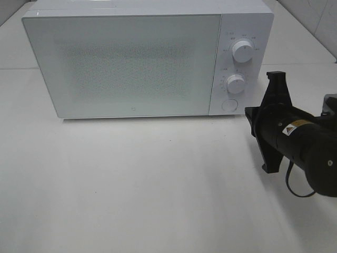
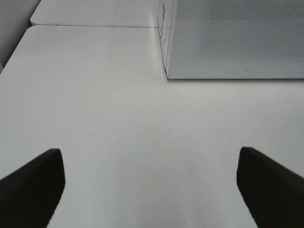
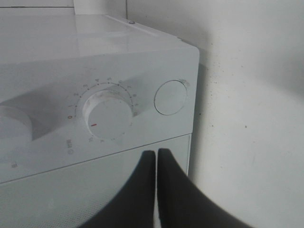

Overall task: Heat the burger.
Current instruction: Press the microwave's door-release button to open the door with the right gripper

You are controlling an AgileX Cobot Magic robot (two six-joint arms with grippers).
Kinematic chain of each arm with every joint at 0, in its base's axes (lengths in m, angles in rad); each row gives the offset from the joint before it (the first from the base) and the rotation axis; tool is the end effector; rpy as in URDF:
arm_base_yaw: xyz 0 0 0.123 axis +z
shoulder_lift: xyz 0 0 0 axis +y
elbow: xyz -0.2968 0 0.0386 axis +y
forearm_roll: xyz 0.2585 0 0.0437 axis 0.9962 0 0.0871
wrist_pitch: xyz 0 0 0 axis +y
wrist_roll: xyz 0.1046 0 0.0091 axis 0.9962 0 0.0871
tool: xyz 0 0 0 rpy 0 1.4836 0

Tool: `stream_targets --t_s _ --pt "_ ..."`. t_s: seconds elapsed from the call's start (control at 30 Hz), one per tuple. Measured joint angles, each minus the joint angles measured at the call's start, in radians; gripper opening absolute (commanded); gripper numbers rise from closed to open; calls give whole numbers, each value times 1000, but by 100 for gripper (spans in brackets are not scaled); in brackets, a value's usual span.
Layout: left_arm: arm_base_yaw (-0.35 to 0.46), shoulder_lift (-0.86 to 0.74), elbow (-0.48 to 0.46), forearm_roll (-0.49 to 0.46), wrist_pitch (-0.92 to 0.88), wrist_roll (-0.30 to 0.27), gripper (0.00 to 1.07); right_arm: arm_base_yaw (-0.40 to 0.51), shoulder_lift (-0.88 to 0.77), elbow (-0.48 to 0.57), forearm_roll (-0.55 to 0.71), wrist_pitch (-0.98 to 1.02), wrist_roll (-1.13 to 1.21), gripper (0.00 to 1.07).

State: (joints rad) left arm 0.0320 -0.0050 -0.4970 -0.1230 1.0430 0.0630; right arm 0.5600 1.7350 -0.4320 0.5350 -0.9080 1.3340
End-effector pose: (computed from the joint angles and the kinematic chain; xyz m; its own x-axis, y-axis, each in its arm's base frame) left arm 0.0029 -0.0110 0.2773 -0.4351 -0.0131 -0.9003 0.0639 0.9969 -0.0454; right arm 0.2650 0.1164 0.1359 -0.1338 0.9900 -0.0443 0.3329 0.0870 0.9389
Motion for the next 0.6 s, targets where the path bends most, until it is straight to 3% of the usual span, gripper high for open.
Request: stream_targets --t_s 0.23,0.6 --pt "0 0 0 0 0 0 90 -50 70 -65 -58 35 15 0" --pt "0 0 0 0 0 0 90 -52 186 -162 -106 37 52 0"
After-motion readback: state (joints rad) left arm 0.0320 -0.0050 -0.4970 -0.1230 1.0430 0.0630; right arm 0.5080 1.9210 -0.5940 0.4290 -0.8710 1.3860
